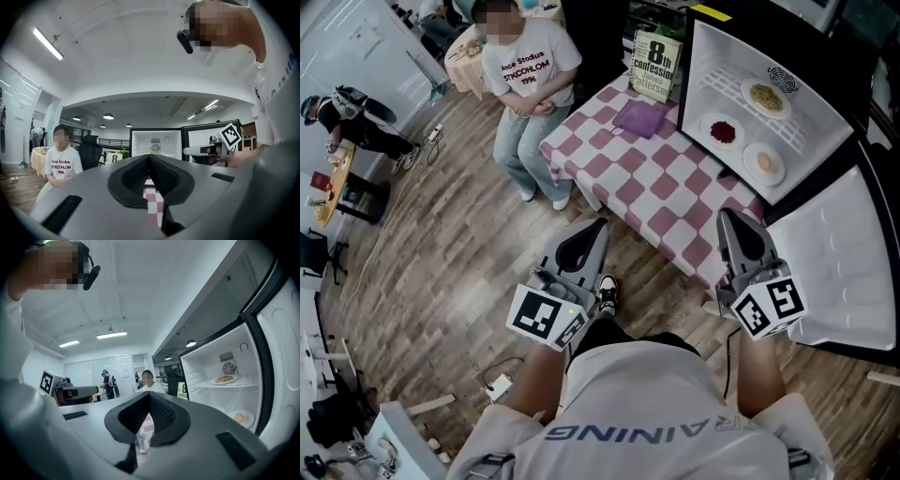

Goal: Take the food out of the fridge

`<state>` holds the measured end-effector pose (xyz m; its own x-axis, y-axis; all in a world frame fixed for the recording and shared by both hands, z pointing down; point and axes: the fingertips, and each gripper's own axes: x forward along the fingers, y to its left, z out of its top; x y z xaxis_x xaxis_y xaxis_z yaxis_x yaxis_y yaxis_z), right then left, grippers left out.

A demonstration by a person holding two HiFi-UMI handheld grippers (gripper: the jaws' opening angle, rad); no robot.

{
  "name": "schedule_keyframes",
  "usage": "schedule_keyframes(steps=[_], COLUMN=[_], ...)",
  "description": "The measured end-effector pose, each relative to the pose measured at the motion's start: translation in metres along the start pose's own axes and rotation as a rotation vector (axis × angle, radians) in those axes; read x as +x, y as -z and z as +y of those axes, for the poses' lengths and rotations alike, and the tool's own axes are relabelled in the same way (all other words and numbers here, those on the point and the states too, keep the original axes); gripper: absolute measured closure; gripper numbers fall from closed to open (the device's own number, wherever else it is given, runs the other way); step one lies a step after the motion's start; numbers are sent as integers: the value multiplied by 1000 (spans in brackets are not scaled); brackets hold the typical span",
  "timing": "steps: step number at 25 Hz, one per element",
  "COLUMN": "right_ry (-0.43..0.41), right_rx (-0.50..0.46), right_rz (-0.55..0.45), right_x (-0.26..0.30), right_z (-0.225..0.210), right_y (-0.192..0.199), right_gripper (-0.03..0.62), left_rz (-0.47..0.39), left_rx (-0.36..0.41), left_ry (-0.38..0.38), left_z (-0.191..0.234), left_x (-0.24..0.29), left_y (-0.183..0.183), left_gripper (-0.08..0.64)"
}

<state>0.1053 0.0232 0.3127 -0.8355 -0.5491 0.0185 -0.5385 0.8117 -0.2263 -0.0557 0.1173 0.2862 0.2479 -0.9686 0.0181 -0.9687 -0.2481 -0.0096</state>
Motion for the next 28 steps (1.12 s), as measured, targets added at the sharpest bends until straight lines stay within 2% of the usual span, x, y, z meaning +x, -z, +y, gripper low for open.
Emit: schedule_keyframes(steps=[5, 11, 16, 21, 28], right_ry=[107, 250, 366, 476, 609], right_rx=[-6, -3, -4, 10, 42], right_rz=[7, 12, 15, 7, -41], right_x=[45, 95, 115, 105, 55], right_z=[-8, -19, -21, -34, -67], right_y=[-9, -8, -11, -8, -9], right_gripper=[574, 574, 572, 574, 574], left_rz=[1, 16, 25, 31, 44], left_rx=[-8, -13, -40, -62, -40], left_ry=[114, 241, 357, 467, 607], left_z=[49, 108, 135, 130, 77], left_x=[40, 89, 117, 147, 184], left_y=[-5, 7, 9, 13, 14], left_gripper=[552, 552, 552, 552, 552])
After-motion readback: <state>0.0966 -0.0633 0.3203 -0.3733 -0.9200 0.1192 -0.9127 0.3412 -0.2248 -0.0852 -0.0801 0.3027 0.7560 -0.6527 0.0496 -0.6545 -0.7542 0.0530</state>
